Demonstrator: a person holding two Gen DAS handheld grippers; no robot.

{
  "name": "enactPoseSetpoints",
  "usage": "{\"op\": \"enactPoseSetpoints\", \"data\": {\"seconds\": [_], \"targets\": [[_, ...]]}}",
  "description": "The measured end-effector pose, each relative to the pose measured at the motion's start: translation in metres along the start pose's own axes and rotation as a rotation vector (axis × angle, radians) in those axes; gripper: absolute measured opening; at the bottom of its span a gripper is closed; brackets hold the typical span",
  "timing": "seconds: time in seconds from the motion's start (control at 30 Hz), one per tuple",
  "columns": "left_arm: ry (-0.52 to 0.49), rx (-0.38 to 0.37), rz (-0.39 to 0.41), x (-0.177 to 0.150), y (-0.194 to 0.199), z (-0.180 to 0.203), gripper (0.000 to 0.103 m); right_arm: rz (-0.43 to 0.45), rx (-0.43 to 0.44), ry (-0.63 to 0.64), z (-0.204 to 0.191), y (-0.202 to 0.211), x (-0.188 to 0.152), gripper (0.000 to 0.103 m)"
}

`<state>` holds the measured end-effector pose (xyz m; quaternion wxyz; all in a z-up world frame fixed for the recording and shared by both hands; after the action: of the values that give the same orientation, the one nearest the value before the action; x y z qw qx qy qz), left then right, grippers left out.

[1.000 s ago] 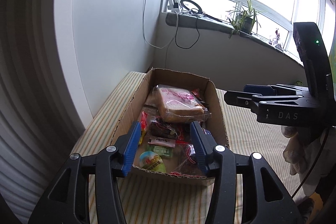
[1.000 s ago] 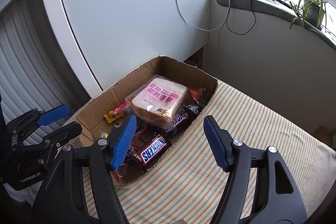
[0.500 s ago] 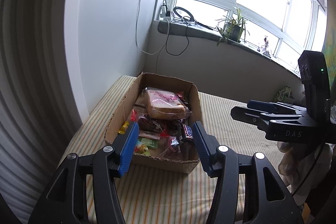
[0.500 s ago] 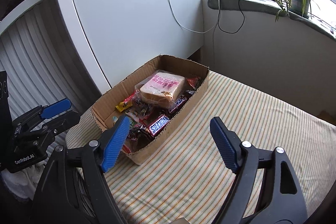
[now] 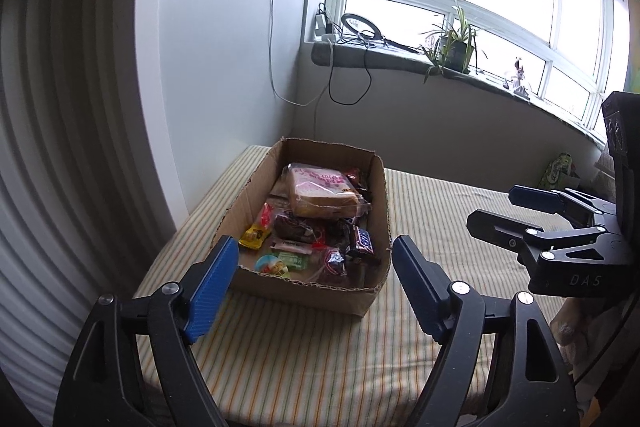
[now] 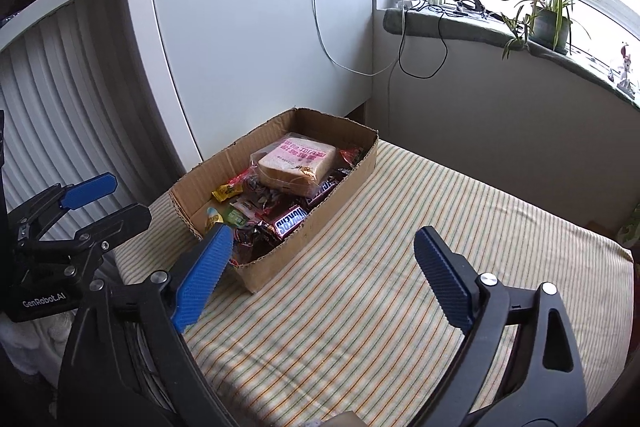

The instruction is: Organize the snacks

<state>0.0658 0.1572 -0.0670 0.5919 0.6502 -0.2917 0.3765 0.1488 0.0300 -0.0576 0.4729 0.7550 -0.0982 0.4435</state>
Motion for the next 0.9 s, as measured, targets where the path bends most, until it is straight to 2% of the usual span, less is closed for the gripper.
{"op": "enactPoseSetpoints", "data": {"seconds": [0.43, 0.9], "targets": [[-0.002, 0.043, -0.01, 0.0008, 0.0026, 0.0034, 0.081, 0.011, -0.005, -0.008, 0.0033, 0.0034, 0.0, 0.098], [-0.001, 0.04, -0.019, 0.0005, 0.0024, 0.0031, 0.081, 0.002, 0.002, -0.045, 0.0093, 0.0015, -0.0023, 0.098]]}}
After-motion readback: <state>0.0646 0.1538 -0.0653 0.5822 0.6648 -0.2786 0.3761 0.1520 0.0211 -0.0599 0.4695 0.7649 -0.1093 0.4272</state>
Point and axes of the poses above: each gripper's, at about its wrist camera, not at the fingertips, and y roughly against the way its jaws point, z to its right, x to its top, the point moved 9 cm from there along -y, roughly the way its jaws point, and after that the axes turned 8 degrees about -y, right-handed, at the moved point
